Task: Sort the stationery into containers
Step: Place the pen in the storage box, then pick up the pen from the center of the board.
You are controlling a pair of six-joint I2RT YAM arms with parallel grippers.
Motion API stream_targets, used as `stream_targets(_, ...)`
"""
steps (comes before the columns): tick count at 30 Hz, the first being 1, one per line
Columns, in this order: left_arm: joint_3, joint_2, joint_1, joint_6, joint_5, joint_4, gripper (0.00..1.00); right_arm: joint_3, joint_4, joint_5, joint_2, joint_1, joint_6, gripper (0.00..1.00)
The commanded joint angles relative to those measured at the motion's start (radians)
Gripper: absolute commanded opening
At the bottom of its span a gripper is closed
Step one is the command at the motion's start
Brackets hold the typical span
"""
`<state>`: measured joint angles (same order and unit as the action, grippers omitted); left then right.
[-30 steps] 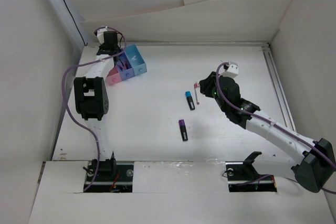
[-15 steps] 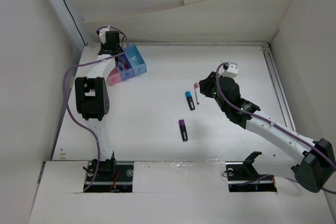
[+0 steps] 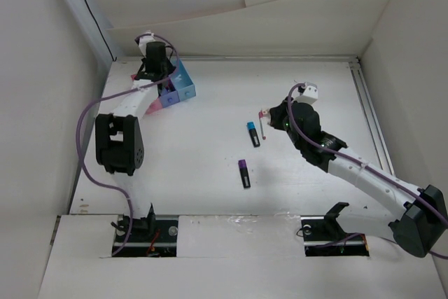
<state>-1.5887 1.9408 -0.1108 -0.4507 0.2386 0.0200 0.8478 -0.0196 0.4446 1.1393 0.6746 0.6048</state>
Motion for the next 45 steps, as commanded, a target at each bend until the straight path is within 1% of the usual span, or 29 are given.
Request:
stream_targets(1, 0.157, -0.202, -0.154, -0.046, -0.058, 0.139, 0.13, 0.010, 0.017, 0.042, -0.039, 0.003, -0.004, 0.03)
stream_targets(2, 0.206, -0.229, -0.194, -0.046, -0.067, 0.188, 0.13, 0.010, 0.017, 0.055, -0.039, 0.003, -0.004, 0.00)
stream_targets(3, 0.305, -0.253, -0.235, -0.057, -0.055, 0.210, 0.13, 0.010, 0.017, 0.055, -0.039, 0.003, -0.004, 0.00)
stream_targets(4, 0.349, -0.294, -0.281, -0.057, -0.044, 0.224, 0.13, 0.010, 0.017, 0.065, -0.039, 0.003, -0.004, 0.00)
stream_targets(5, 0.387, -0.311, -0.373, -0.057, -0.033, 0.224, 0.13, 0.010, 0.017, 0.065, -0.039, 0.003, -0.004, 0.00)
stream_targets(6, 0.421, -0.324, -0.421, -0.057, -0.016, 0.235, 0.13, 0.010, 0.017, 0.065, -0.039, 0.003, -0.004, 0.00)
stream_targets(7, 0.470, -0.324, -0.469, -0.043, 0.016, 0.219, 0.13, 0.010, 0.017, 0.065, -0.039, 0.003, -0.004, 0.00)
stream_targets(8, 0.487, -0.338, -0.557, -0.034, 0.039, 0.201, 0.13, 0.010, 0.017, 0.065, -0.030, 0.003, -0.004, 0.00)
stream_targets(9, 0.501, -0.338, -0.597, -0.034, 0.062, 0.155, 0.13, 0.010, 0.006, 0.065, -0.021, 0.003, -0.004, 0.00)
stream_targets(12, 0.573, -0.350, -0.716, -0.069, 0.122, 0.135, 0.19, 0.020, -0.003, 0.075, -0.009, 0.003, 0.006, 0.00)
stream_targets(13, 0.605, -0.361, -0.730, -0.081, 0.122, 0.135, 0.21, 0.030, -0.016, 0.085, 0.000, 0.003, 0.006, 0.01)
stream_targets(14, 0.614, -0.361, -0.730, -0.092, 0.101, 0.149, 0.25, 0.030, -0.016, 0.100, 0.000, 0.003, 0.015, 0.02)
stream_targets(15, 0.615, -0.349, -0.742, -0.103, 0.100, 0.159, 0.26, 0.030, -0.025, 0.112, 0.000, 0.003, 0.015, 0.04)
stream_targets(16, 0.615, -0.338, -0.742, -0.114, 0.088, 0.182, 0.27, 0.030, -0.025, 0.123, -0.022, 0.003, 0.015, 0.09)
stream_targets(18, 0.593, -0.292, -0.770, -0.114, 0.088, 0.182, 0.32, 0.019, -0.025, 0.132, -0.033, -0.006, 0.024, 0.16)
stream_targets(20, 0.556, -0.254, -0.796, -0.114, 0.088, 0.173, 0.35, 0.019, -0.025, 0.132, -0.047, -0.015, 0.024, 0.19)
stream_targets(21, 0.511, -0.234, -0.811, -0.114, 0.118, 0.163, 0.37, 0.010, -0.025, 0.123, -0.047, -0.015, 0.024, 0.20)
stream_targets(22, 0.481, -0.188, -0.845, -0.114, 0.137, 0.146, 0.42, 0.010, -0.025, 0.123, -0.047, -0.026, 0.024, 0.22)
stream_targets(24, 0.403, -0.142, -0.871, -0.105, 0.177, 0.089, 0.45, 0.010, -0.025, 0.103, -0.047, -0.026, 0.024, 0.23)
stream_targets(25, 0.383, -0.102, -0.880, -0.105, 0.188, 0.078, 0.45, 0.010, -0.025, 0.103, -0.047, -0.035, 0.024, 0.24)
stream_targets(26, 0.365, -0.083, -0.889, -0.105, 0.198, 0.064, 0.46, 0.010, -0.025, 0.103, -0.047, -0.035, 0.024, 0.24)
stream_targets(30, 0.328, -0.023, -0.889, -0.114, 0.220, 0.029, 0.46, 0.010, -0.025, 0.103, -0.079, -0.035, 0.024, 0.31)
stream_targets(32, 0.296, -0.005, -0.889, -0.124, 0.246, 0.011, 0.44, 0.001, -0.025, 0.092, -0.088, -0.035, 0.024, 0.31)
stream_targets(34, 0.296, 0.004, -0.889, -0.134, 0.263, 0.011, 0.43, 0.000, -0.025, 0.092, -0.088, -0.044, 0.024, 0.32)
stream_targets(37, 0.296, 0.004, -0.889, -0.134, 0.272, 0.011, 0.43, 0.000, -0.025, 0.092, -0.098, -0.044, 0.024, 0.33)
stream_targets(41, 0.262, 0.064, -0.889, -0.134, 0.292, -0.018, 0.43, -0.009, -0.025, 0.083, -0.119, -0.044, 0.033, 0.38)
stream_targets(45, 0.253, 0.098, -0.889, -0.134, 0.292, -0.009, 0.41, -0.009, -0.025, 0.072, -0.119, -0.053, 0.033, 0.39)
